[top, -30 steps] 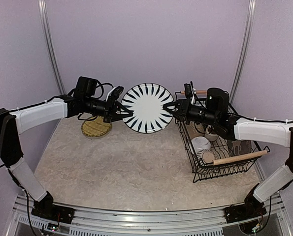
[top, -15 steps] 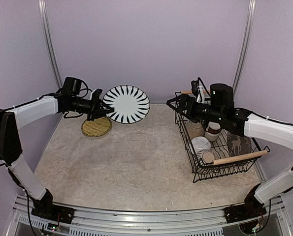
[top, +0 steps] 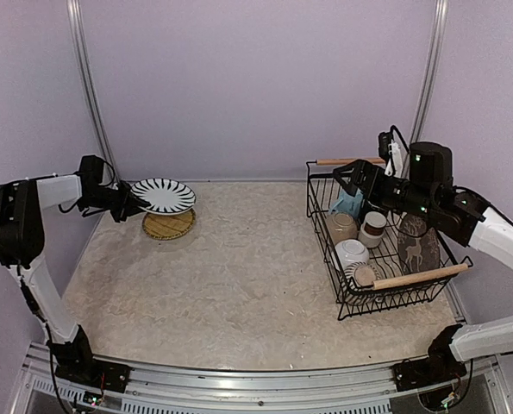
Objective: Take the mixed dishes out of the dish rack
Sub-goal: Place the plate on the plate.
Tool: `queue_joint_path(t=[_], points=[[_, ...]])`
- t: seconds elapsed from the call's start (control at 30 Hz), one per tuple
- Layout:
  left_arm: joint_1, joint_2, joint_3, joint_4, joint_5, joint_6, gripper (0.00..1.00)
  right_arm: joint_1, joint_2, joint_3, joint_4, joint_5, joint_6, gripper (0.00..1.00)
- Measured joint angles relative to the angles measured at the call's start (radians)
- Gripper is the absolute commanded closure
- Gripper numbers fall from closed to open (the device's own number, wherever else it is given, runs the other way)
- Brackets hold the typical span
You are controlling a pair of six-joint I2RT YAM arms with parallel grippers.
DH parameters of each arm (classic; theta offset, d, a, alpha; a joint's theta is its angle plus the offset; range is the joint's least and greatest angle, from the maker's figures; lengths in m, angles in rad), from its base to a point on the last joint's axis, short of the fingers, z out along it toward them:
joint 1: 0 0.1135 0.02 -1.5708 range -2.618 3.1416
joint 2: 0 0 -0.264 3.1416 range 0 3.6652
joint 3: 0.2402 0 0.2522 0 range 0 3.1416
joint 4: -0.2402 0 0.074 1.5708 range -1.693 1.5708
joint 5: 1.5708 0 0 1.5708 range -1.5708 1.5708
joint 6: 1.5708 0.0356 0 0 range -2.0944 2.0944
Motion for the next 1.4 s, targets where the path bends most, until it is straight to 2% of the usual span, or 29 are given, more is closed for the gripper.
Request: queue_joint_path(t=[0.57, 0.7, 0.77, 0.87, 1.13, 1.2, 1.4], points=[[0.012, 0.129, 0.005, -0.032, 0.012, -0.005, 1.0, -0.024, -0.091, -0.035, -0.068, 0.058, -0.031, 0.0], [0.013, 0.129, 0.005, -0.03, 0.015, -0.005, 0.82, -0.024, -0.099, -0.037, -0.069, 0.066, -0.032, 0.0], [0.014, 0.129, 0.007, -0.025, 0.022, -0.004, 0.68, -0.024, -0.099, -0.037, -0.069, 0.067, -0.032, 0.0], [0.015, 0.129, 0.012, -0.023, 0.023, 0.0, 0.53, -0.025, -0.099, -0.037, -0.069, 0.067, -0.032, 0.0], [0.018, 0.129, 0.025, -0.047, -0.024, 0.027, 0.17, -0.03, -0.099, -0.037, -0.074, 0.07, -0.035, 0.0], [0.018, 0.129, 0.03, -0.062, -0.04, 0.037, 0.13, -0.03, -0.099, -0.036, -0.081, 0.072, -0.039, 0.0], [0.018, 0.129, 0.048, -0.111, -0.096, 0.053, 0.09, -0.031, -0.1, -0.036, -0.111, 0.087, -0.05, 0.0]])
